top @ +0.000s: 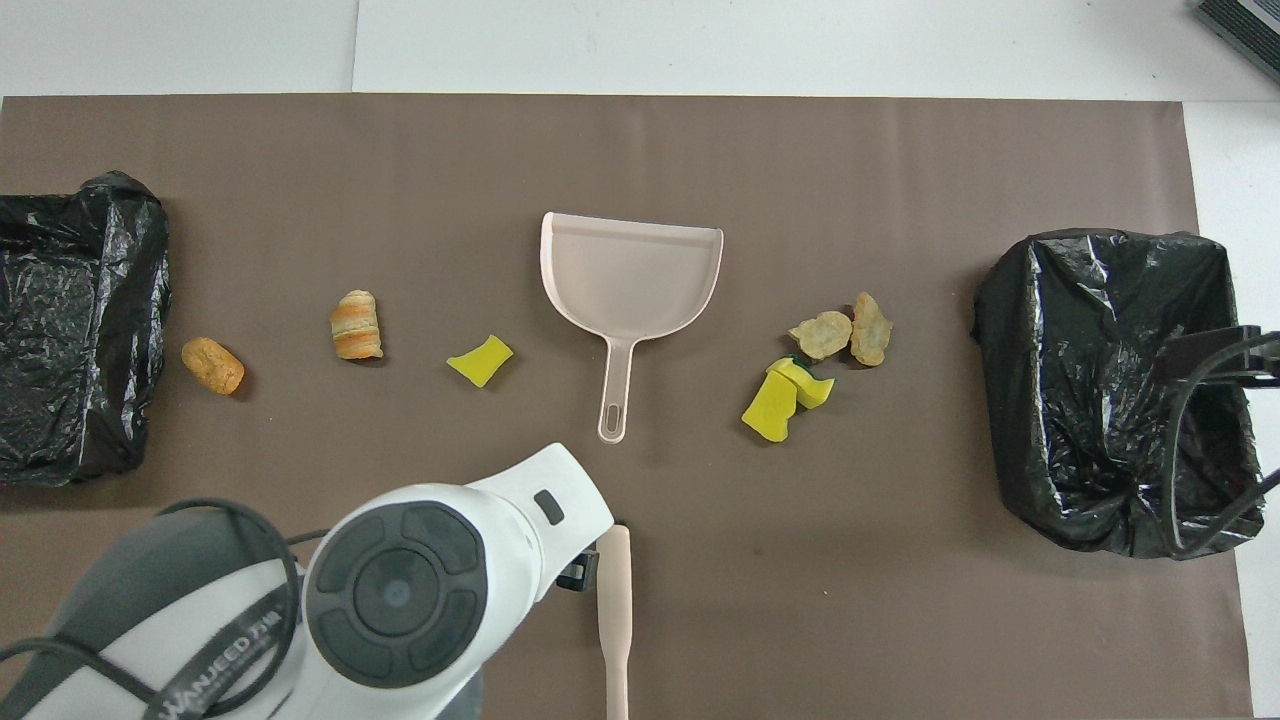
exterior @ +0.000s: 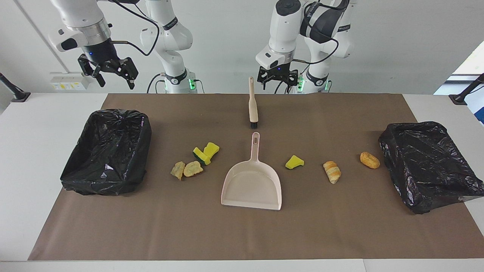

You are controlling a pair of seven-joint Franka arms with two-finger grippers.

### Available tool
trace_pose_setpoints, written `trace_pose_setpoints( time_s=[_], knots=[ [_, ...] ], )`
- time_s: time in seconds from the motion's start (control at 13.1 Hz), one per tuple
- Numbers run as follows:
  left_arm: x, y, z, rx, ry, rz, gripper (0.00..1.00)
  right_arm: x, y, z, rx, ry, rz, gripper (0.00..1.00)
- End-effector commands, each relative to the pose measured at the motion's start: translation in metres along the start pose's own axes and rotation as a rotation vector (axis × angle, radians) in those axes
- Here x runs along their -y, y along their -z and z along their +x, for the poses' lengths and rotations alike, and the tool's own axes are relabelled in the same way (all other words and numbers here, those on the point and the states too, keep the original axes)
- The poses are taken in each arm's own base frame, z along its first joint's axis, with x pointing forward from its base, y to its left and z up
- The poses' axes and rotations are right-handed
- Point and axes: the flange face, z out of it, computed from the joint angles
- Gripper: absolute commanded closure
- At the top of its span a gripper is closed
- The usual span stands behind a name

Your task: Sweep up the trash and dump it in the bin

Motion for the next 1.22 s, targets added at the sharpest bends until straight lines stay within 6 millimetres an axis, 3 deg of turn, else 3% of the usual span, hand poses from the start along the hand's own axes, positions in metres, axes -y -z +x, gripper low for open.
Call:
trace_pose_setpoints(
  time_s=[0.0,0.46,0.61,0.76,0.91,1.14],
  knots=[
    [-0.021,-0.049,-0.038,0.003,0.004,0.013,0.0,-0.005,-0.004,-0.005,0.03,-0.001,0.004,0.0],
    [-0.057,-0.115,-0.1,-0.005,-0.015,0.022,0.0,-0.004,-0.006,-0.006,0.04,0.037,0.0,0.0],
    [-0.066,-0.131,-0.118,-0.017,0.02,0.011,0.04,0.006,-0.012,-0.005,0.067,0.055,-0.01,0.0],
    [-0.072,-0.14,-0.124,-0.013,0.013,0.012,0.06,0.021,-0.023,-0.002,0.099,0.08,-0.021,0.0],
    [-0.08,-0.15,-0.136,-0.011,0.021,0.005,0.13,0.03,-0.041,0.009,0.122,0.09,-0.014,0.0],
    [-0.083,-0.152,-0.142,-0.013,0.042,-0.001,0.32,0.051,-0.045,0.015,0.098,0.1,-0.007,0.0]
  ],
)
